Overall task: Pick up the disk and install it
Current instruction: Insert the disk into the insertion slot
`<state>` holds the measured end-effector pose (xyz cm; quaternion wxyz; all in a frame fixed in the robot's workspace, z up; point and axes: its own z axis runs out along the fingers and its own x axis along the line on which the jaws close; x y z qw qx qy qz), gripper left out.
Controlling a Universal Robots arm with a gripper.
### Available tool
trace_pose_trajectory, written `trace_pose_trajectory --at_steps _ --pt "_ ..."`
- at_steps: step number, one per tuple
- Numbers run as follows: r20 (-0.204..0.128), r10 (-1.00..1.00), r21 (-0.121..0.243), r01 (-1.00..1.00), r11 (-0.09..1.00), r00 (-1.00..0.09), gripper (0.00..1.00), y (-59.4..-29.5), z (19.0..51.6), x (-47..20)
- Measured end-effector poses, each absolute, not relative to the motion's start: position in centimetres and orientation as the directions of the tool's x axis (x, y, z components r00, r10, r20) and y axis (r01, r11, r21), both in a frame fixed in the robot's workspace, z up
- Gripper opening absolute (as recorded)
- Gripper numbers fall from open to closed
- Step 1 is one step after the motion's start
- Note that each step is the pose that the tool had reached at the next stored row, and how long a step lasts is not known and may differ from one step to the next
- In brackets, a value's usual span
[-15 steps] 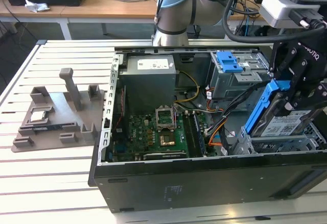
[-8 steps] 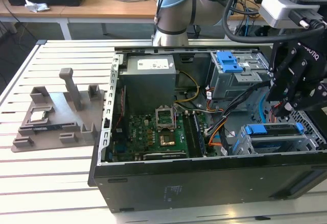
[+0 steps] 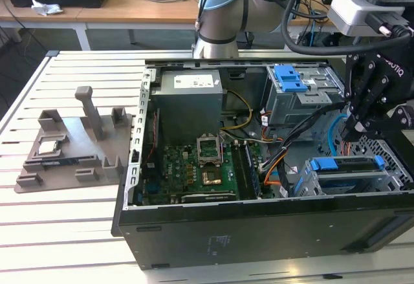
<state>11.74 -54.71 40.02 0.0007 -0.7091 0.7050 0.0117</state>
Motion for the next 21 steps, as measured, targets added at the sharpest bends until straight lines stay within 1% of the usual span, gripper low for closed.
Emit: trace_pose_trajectory --at_steps 8,14,21 --pt "-0.016 -1.000 0.015 -1.000 -0.006 0.006 0.11 -54.4 39.8 12.3" --pt "-0.012 -1.000 0.016 -1.000 -0.006 0.006 0.11 -54.1 38.5 12.9" --pt "-0.012 -1.000 0.017 -1.000 -0.006 0.006 0.11 -53.4 37.8 15.9"
